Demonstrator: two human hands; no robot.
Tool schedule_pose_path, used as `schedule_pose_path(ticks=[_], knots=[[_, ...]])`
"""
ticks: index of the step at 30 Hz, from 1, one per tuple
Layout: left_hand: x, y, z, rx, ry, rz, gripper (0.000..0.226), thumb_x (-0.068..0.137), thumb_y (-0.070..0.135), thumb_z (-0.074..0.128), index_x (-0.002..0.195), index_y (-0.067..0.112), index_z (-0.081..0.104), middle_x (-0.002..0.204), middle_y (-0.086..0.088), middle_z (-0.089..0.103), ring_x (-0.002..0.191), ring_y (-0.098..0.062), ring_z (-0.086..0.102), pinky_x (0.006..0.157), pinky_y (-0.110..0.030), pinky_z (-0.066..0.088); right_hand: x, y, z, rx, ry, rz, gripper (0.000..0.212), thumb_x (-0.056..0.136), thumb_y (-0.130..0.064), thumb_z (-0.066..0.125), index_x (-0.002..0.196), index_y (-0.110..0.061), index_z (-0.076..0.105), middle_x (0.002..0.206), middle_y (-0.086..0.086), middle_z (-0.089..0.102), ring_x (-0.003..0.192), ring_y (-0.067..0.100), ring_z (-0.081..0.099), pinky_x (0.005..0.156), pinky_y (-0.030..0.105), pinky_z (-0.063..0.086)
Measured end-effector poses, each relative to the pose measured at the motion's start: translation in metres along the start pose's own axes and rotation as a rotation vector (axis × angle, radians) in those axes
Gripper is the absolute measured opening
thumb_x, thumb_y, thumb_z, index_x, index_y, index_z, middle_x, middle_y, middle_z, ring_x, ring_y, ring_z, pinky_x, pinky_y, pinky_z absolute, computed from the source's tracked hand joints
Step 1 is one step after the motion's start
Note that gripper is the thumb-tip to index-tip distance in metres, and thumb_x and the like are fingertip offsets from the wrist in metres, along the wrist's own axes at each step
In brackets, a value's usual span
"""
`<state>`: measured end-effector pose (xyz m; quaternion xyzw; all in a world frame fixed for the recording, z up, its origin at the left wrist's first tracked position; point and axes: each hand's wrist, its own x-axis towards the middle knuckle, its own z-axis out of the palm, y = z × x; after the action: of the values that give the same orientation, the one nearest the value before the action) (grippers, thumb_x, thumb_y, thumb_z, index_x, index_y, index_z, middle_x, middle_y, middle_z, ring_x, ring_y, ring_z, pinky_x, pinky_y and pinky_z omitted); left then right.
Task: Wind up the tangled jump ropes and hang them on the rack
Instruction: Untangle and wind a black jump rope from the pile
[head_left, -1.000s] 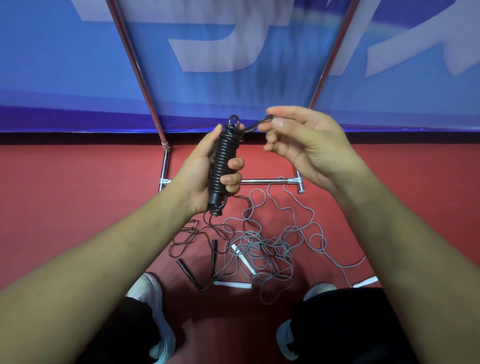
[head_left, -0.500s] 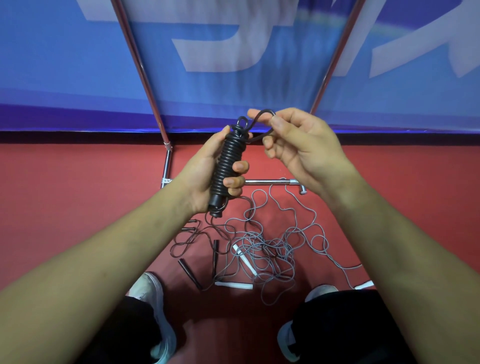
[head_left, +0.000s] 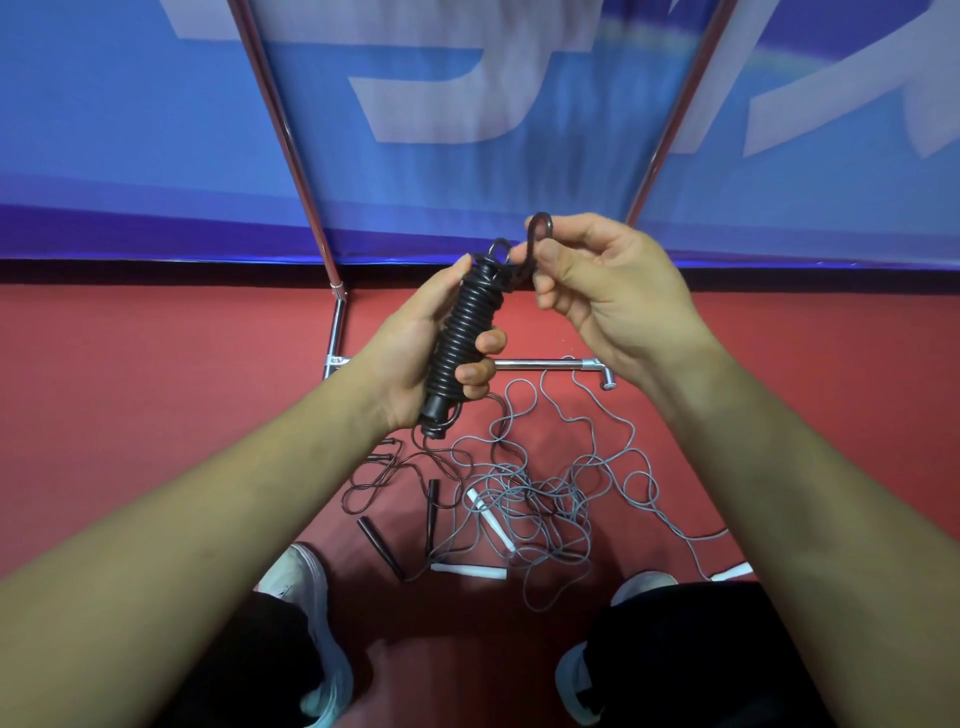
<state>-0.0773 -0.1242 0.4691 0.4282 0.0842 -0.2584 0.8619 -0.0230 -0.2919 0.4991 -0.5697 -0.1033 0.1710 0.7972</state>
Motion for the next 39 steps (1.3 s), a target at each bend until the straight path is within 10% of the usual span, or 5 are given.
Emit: schedule_pose_path(ticks=[21, 27, 39], knots=[[0.002, -0.003, 0.006, 0.404, 0.01, 0.186, 0.033, 0.105, 0.04, 0.036, 0.112, 0.015, 0.055, 0.061, -0.004, 0.056, 0.035, -0.017, 0.04, 0.035, -0.021, 0.036, 0.003, -0.011, -0.015, -0.091, -0.101, 0.513, 0.016, 0.071, -0.014, 0.067, 0.082, -0.005, 0.058, 0.073, 0.006, 0.057, 0.044, 0.002, 0.033, 0.039, 0.011, 0.028], [0.003, -0.001, 0.002, 0.446, 0.004, 0.091, 0.035, 0.102, 0.048, 0.039, 0.11, 0.022, 0.062, 0.061, -0.009, 0.049, 0.037, -0.018, 0.039, 0.038, -0.022, 0.037, 0.003, -0.007, -0.016, -0.106, -0.062, 0.459, 0.024, 0.093, 0.002, 0.056, 0.113, -0.006, 0.065, 0.069, 0.01, 0.056, 0.045, 0.005, 0.031, 0.04, 0.013, 0.028], [0.003, 0.002, -0.002, 0.463, 0.082, 0.022, 0.046, 0.103, 0.052, 0.038, 0.121, 0.014, 0.056, 0.06, -0.008, 0.049, 0.037, -0.019, 0.042, 0.04, -0.022, 0.037, 0.002, -0.002, -0.013, -0.209, -0.022, 0.359, 0.011, 0.089, 0.003, 0.064, 0.091, -0.007, 0.061, 0.07, 0.007, 0.051, 0.043, 0.006, 0.035, 0.042, 0.018, 0.03]])
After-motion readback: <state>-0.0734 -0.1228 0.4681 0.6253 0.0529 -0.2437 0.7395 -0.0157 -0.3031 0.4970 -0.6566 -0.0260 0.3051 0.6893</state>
